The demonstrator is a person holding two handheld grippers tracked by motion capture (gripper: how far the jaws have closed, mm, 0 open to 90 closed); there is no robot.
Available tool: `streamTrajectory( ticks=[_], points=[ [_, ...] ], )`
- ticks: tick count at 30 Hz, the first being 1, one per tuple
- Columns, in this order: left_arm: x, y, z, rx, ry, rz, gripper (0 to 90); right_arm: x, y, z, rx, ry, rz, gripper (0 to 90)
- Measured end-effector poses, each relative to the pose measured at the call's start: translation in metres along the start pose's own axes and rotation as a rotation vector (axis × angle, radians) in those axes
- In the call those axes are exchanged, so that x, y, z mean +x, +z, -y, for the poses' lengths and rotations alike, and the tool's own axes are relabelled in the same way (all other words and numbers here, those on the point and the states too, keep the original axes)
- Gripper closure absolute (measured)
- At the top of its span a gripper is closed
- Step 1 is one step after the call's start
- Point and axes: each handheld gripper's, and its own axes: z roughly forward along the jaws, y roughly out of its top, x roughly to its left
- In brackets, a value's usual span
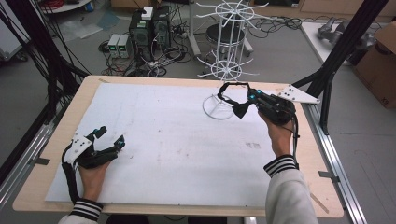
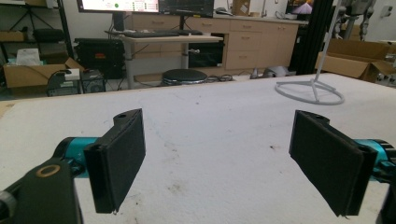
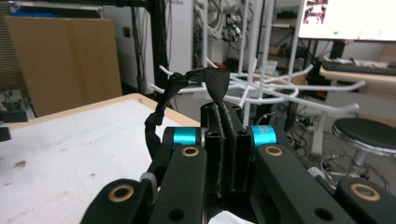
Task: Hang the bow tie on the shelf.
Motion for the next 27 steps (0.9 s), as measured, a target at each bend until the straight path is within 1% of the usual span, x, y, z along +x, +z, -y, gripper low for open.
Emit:
streamTrajectory(
  ticks=[1, 6, 12, 19, 23, 27],
  points=[
    [0.000, 0.000, 0.000, -0.002, -0.001, -0.001, 18.7, 0.000, 0.001, 0.001, 0.007, -0.008, 0.010, 87.8],
    [0.000, 0.000, 0.000, 0.000, 0.000, -0.001, 18.8, -0.005, 0.003, 0.003, -0.003, 0.007, 0.047, 87.8],
    [0.000, 0.000, 0.000, 0.002, 0.005, -0.003, 18.9, -0.013, 0.004, 0.006, -0.008, 0.041, 0.059, 87.8],
    [0.000, 0.001, 0.000, 0.005, 0.006, -0.003, 18.9, -0.018, 0.010, 0.011, 0.005, 0.051, 0.071, 87.8],
    [0.000, 0.001, 0.000, 0.006, 0.007, -0.004, 19.0, -0.021, 0.014, 0.014, 0.002, 0.063, 0.078, 87.8],
    [0.000, 0.001, 0.000, 0.006, 0.005, -0.004, 19.0, -0.022, 0.019, 0.017, 0.005, 0.080, 0.094, 87.8]
  ],
)
